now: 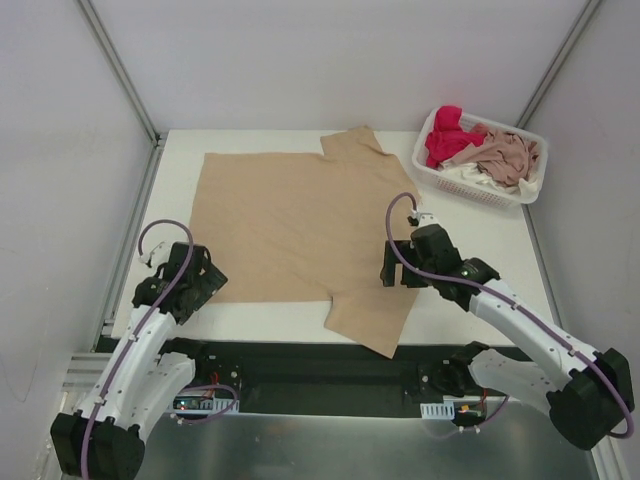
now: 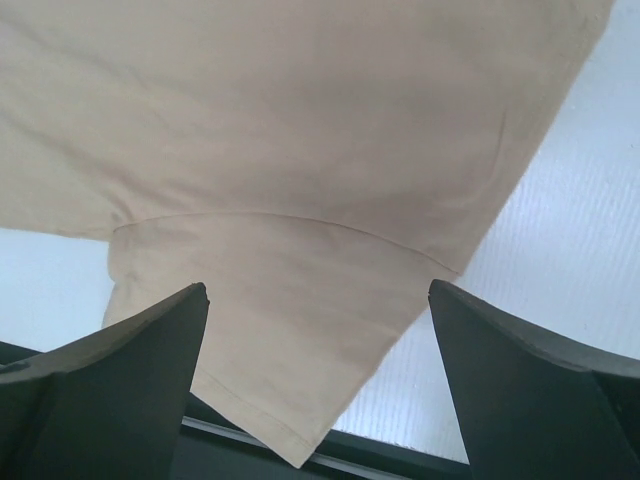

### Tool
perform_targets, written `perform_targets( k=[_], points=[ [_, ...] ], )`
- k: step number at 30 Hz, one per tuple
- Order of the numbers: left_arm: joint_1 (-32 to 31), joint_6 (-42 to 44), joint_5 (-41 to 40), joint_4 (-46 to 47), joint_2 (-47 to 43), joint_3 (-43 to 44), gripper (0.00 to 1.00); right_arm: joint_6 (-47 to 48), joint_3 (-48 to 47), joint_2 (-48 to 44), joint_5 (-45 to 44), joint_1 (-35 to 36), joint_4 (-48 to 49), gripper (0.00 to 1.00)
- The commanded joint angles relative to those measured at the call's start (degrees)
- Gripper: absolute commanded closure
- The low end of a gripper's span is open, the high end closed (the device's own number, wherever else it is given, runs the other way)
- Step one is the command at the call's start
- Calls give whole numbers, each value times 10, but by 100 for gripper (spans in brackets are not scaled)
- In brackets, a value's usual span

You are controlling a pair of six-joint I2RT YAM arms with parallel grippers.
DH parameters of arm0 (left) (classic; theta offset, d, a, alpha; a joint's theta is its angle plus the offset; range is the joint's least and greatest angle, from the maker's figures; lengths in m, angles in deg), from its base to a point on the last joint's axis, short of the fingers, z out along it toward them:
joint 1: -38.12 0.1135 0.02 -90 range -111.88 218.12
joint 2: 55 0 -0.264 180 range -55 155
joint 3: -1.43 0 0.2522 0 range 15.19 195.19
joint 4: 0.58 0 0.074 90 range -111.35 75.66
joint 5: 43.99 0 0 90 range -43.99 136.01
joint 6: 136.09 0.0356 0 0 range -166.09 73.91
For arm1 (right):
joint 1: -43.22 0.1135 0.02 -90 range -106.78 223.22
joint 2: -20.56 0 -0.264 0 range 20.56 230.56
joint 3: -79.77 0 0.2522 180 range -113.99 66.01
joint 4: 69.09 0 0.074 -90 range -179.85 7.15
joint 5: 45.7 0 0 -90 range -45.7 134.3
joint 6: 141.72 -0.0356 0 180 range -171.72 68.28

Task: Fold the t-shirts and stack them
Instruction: Grap the side of the flattened tshirt closest away from the robot with both arms

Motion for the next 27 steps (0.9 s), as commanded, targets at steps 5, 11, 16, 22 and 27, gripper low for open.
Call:
perform_targets(
  k=[5, 11, 16, 22, 27],
  points=[
    [79, -63, -51, 1, 66, -32, 12, -13, 17, -61, -40, 3, 11, 3],
    [98, -67, -68, 43, 130, -29, 32, -10, 23, -49, -24, 3, 18, 3],
    [120, -50, -45, 86, 175, -38, 36, -9, 27, -53, -27, 3, 20, 3],
    [145, -43, -27, 108, 246, -26, 47, -7, 32, -63, -44, 3, 15, 3],
    [149, -51, -21, 116, 272, -28, 56, -7, 29, -43, -49, 3, 12, 3]
  ],
)
